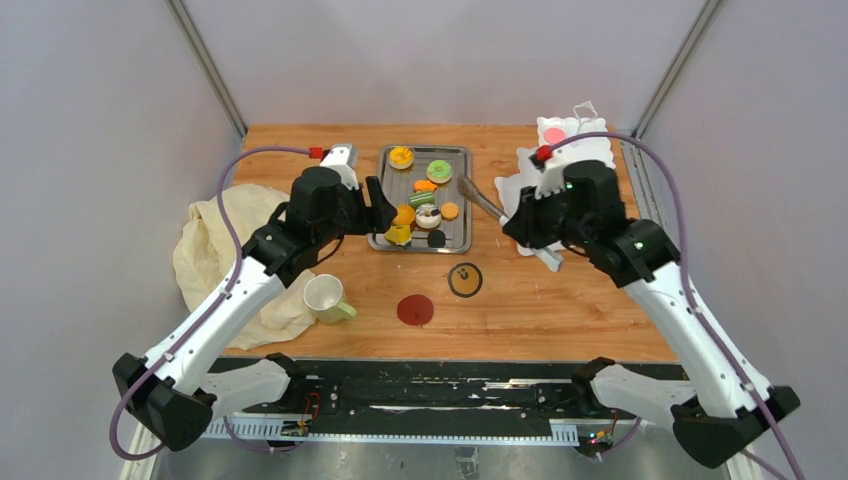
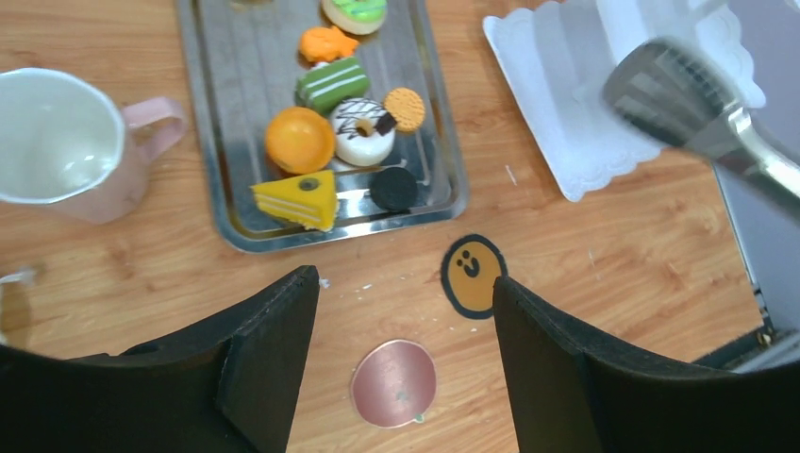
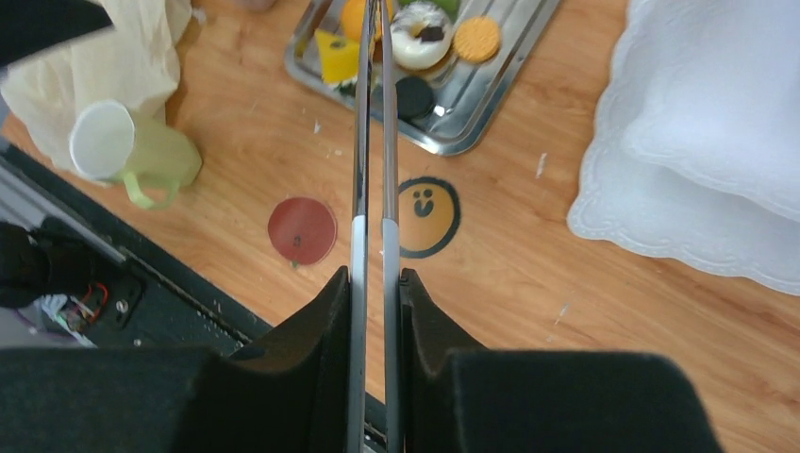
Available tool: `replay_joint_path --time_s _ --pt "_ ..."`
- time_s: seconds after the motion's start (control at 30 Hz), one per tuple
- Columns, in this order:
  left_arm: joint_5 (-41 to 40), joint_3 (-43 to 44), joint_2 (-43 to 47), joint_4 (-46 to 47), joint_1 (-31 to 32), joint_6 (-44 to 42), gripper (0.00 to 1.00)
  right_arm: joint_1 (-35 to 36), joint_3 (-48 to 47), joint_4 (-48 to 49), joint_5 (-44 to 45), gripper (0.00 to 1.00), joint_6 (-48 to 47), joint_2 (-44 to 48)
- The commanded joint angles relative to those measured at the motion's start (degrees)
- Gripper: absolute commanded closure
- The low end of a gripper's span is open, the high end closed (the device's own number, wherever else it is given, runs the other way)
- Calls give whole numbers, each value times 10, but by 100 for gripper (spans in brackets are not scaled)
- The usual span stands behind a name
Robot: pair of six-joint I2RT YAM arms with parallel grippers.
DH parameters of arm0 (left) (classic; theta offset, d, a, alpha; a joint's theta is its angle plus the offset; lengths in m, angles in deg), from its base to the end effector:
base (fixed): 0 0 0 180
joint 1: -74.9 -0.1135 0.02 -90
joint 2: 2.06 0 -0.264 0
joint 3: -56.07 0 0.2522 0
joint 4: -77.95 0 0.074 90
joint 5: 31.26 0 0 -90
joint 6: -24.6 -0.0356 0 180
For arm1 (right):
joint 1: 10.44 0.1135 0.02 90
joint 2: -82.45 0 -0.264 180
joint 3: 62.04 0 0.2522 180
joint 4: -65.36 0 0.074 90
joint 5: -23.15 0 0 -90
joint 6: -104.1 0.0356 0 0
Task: Serve the afternoon tea
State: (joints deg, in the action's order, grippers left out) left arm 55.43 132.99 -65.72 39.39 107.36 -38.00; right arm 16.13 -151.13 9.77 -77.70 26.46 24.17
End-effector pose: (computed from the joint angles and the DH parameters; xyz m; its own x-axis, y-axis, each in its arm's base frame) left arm 0.2098 -0.1310 0.3611 -0.5465 -0.1969 -0.8140 0.2707 0.8783 -0.3942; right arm 0.1730 0.0940 0.4216 -0.4929 -0.0115 -0.8700 -0.4982 0.8235 0.2714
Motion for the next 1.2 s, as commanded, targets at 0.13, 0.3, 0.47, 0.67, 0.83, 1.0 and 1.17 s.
replay_joint_path --time_s 0.13,0.3,0.47,0.67,0.83,1.0,1.17 --pt "-49 9 35 -50 -39 -27 28 83 53 57 99 84 13 -103" --pt "-38 2 29 -46 -42 -19 28 84 67 99 124 76 7 -162" --pt "-25 -9 26 -33 -43 -10 28 83 50 107 117 70 0 -225" --pt "-22 -14 25 -27 -43 -8 28 84 36 126 131 64 -9 -274" --pt "-26 -13 25 -26 -43 -12 28 83 28 138 151 61 -13 -302" --pt "-26 -14 24 -26 -45 -12 28 83 20 151 159 57 -17 -329" --pt "-27 -14 21 -23 -48 -13 28 83 4 154 164 57 -18 -357"
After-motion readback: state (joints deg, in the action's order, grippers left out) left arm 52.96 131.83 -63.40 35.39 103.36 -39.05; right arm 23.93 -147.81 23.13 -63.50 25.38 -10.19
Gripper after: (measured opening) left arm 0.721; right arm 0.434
